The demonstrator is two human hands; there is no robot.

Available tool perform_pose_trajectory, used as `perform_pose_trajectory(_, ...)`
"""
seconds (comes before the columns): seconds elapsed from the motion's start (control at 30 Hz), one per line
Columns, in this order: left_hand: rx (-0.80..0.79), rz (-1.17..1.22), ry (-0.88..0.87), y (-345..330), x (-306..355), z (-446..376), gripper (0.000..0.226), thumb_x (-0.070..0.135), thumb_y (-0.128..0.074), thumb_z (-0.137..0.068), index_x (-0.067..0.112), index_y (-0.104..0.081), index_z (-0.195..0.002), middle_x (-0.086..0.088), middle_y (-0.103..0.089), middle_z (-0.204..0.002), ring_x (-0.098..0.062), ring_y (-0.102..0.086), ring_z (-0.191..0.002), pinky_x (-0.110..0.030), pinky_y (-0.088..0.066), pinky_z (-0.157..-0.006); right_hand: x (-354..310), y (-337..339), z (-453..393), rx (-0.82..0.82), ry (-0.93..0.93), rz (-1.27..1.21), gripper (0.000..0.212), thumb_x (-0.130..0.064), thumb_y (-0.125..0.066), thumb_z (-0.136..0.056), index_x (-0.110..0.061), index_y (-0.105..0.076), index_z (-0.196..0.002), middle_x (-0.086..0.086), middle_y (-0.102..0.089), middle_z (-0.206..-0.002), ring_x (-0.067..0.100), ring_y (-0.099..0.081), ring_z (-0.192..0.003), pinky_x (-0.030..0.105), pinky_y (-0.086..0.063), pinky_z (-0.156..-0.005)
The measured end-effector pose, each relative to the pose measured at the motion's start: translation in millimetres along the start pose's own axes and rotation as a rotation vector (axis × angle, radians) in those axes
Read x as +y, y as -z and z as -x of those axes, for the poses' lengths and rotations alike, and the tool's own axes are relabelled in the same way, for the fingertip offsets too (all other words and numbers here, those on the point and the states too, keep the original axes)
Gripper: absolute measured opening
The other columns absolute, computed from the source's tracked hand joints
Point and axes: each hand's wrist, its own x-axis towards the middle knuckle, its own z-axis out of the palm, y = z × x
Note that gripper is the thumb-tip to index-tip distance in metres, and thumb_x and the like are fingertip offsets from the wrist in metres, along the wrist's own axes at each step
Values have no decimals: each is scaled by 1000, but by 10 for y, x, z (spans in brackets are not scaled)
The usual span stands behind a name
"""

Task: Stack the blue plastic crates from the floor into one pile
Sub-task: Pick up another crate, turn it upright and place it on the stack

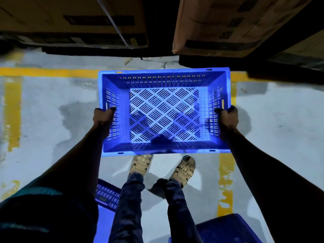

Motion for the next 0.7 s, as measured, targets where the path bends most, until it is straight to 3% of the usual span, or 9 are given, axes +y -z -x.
perform_pose_trajectory(0.1, 40, -115, -69, -26, 10, 96, 61, 38, -70, -81, 4, -49, -127, -19, -59, -126, -35, -60, -112, -34, -48, -86, 102, 35, 71, -20, 73, 90, 71, -32, -63, -64, -12, -49, -131, 12, -63, -122, 33, -61, -108, 41, -48, -92)
perform_pose_trajectory(0.2, 47, -184, -113, 9, -72, 254, 61, 38, -66, -80, 10, -42, -130, -18, -57, -128, -39, -59, -112, -46, -48, -100, 220, 87, 208, -43, 174, 164, 70, -28, -62, -65, -7, -47, -130, 18, -61, -120, 38, -61, -106, 44, -49, -90)
perform_pose_trajectory(0.27, 37, -214, -91, 53, -215, 365, 60, 36, -65, -81, 13, -41, -130, -17, -58, -127, -39, -59, -111, -50, -46, -101, 324, 116, 320, -60, 233, 263, 83, -30, -59, -63, -1, -38, -139, 24, -55, -126, 43, -55, -112, 50, -46, -95)
perform_pose_trajectory(0.4, 83, -252, -11, 104, -556, 596, 50, 30, -66, -80, 12, -45, -122, -18, -60, -123, -40, -59, -110, -49, -47, -99, 608, 146, 560, -6, 343, 468, 100, -28, -58, -64, 6, -21, -151, 29, -44, -136, 46, -47, -120, 48, -43, -99)
perform_pose_trajectory(0.57, 131, -263, 61, 47, -714, 760, 57, 27, -65, -83, 9, -39, -130, -23, -50, -132, -45, -50, -121, -47, -44, -98, 850, 54, 739, 149, 268, 626, 98, -24, -66, -70, 0, -20, -153, 24, -41, -142, 44, -44, -127, 52, -43, -100)
perform_pose_trajectory(0.7, 150, -263, 116, -17, -630, 840, 60, 28, -64, -84, 4, -36, -131, -24, -43, -135, -47, -44, -124, -46, -41, -96, 953, -1, 797, 152, 231, 691, 101, -30, -66, -69, -1, -18, -154, 24, -36, -146, 45, -41, -129, 55, -43, -98)
